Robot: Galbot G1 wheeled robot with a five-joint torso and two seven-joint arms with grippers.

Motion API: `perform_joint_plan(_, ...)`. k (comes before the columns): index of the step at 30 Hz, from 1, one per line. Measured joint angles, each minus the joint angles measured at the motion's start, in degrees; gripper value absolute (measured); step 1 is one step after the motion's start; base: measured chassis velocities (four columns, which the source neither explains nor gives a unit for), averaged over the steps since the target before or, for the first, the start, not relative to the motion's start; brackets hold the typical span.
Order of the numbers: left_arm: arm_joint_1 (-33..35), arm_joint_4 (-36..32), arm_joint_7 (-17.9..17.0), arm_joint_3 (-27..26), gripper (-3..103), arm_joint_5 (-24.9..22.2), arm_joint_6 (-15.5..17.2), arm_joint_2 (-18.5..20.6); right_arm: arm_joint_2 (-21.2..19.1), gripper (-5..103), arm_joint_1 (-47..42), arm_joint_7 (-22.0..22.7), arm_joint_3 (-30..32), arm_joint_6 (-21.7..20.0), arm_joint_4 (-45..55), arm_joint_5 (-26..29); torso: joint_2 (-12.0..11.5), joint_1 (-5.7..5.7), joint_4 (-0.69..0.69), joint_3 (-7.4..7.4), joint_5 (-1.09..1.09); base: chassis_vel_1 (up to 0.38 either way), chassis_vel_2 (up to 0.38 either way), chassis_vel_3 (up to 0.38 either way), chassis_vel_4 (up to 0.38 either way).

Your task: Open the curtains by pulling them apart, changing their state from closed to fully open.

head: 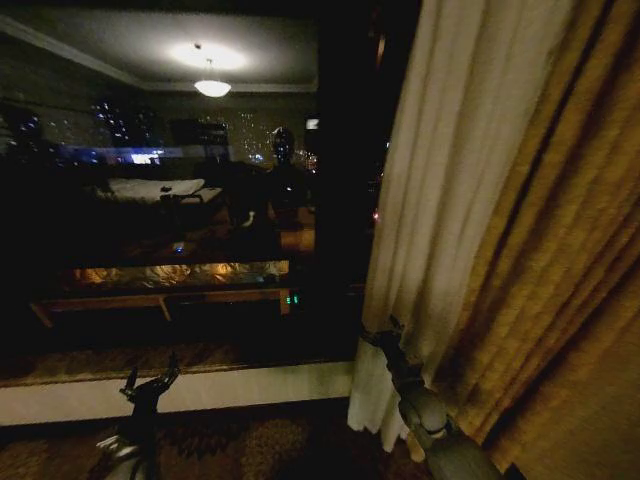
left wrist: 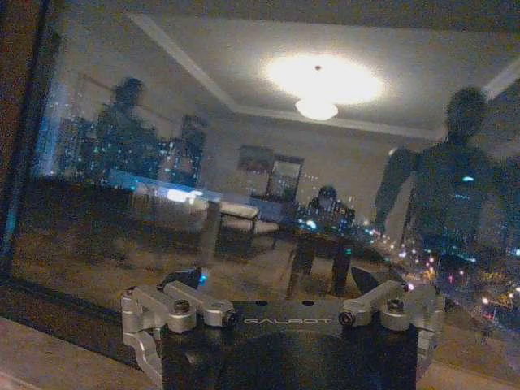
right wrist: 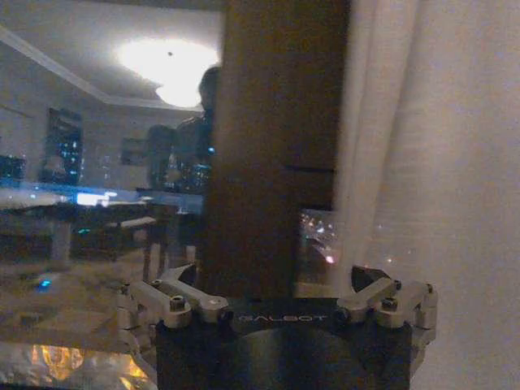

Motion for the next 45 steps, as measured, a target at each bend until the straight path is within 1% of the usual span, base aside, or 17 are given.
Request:
perform_joint_plan(2, 0.0, 0.0, 0.0, 0.0, 100, 0.0, 0.0, 0.0, 0.0, 100, 0.0, 0.0, 0.0, 0.0, 0.0, 0.0, 0.0, 0.0, 0.0, 0.0, 0.02, 0.327, 0.328, -0.351, -0.342)
perform_joint_plan(5, 0.0, 0.0, 0.0, 0.0, 100, 0.0, 0.0, 0.0, 0.0, 100, 0.0, 0.0, 0.0, 0.0, 0.0, 0.0, 0.0, 0.0, 0.0, 0.0, -0.02, 0.357, 0.354, -0.355, -0.353)
perform_joint_plan(40, 0.0, 0.0, 0.0, 0.0, 100, 0.0, 0.0, 0.0, 0.0, 100, 0.0, 0.0, 0.0, 0.0, 0.0, 0.0, 0.0, 0.0, 0.0, 0.0, 0.02, 0.355, 0.356, -0.359, -0.352)
perform_joint_plan(45, 0.0, 0.0, 0.0, 0.0, 100, 0.0, 0.0, 0.0, 0.0, 100, 0.0, 0.0, 0.0, 0.0, 0.0, 0.0, 0.0, 0.0, 0.0, 0.0, -0.01, 0.354, 0.338, -0.346, -0.349)
